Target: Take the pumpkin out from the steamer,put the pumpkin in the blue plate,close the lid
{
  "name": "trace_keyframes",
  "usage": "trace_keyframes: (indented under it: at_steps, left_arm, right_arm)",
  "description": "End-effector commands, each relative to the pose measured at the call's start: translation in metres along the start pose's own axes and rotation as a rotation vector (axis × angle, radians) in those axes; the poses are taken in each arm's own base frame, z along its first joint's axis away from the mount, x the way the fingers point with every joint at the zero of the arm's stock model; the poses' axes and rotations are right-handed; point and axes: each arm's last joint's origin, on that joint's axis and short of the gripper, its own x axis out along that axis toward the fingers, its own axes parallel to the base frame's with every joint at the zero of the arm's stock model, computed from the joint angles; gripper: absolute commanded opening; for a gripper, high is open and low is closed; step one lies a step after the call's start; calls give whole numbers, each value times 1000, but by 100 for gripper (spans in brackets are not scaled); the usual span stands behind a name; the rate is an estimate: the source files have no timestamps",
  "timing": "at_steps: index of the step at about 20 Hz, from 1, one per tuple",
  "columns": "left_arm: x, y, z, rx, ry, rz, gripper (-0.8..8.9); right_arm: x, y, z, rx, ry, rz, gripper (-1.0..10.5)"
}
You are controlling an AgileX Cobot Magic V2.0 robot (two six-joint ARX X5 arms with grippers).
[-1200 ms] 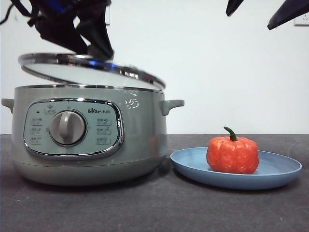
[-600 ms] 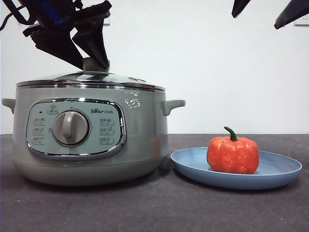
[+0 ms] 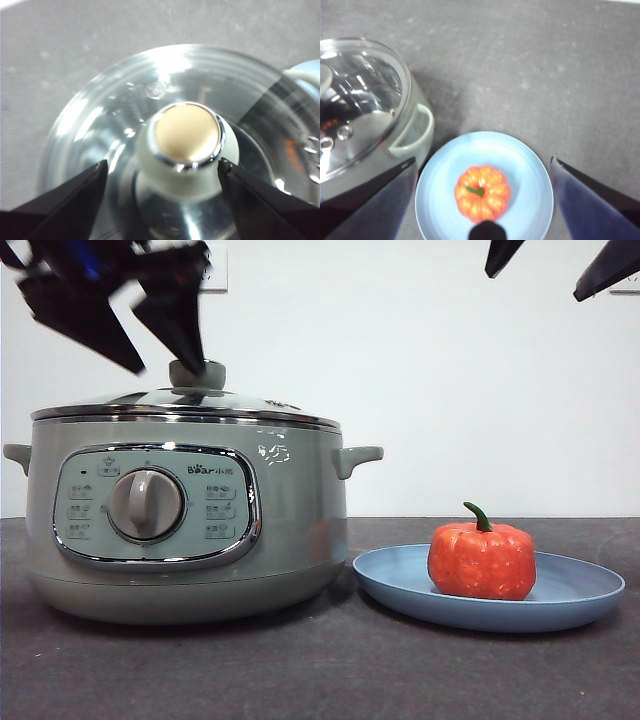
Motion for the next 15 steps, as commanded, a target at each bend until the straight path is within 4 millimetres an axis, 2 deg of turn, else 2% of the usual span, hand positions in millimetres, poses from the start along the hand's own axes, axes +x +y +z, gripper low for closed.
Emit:
trace_keyframes:
  at_steps: [1,2,3,5,6,9,12,15]
  left_arm:
    - [-24,4,0,-16,-42,0,373]
    - [-36,4,-1,-24,-55,-8,369]
    - [-47,4,-3,-20,-66,-12,300]
    - [-66,5,-6,-8,-94,-17,41]
    - [-75,6,-7,-9,-111,-16,-6]
    - [-93,9,-18,-15,-159,-7,-8]
    - [-101,12,-51,-32,-254,26,-8]
    - [-105,13,-89,-49,-347,25,-8]
  right_arm:
    - [-3,-1,-3,-25,6,-2,436]
    - [-4,-1,-3,-36,4,-8,421]
    - [-6,-1,-2,-47,-7,-7,329]
    - [-12,-2,-1,-85,-47,-3,55]
    - [-17,-2,-2,-92,-83,1,-15]
    - [-26,-6,-21,-74,-184,10,-12]
    - [-28,-11,-58,-67,-297,15,-12]
    - [-27,-14,-84,-20,-347,27,-11]
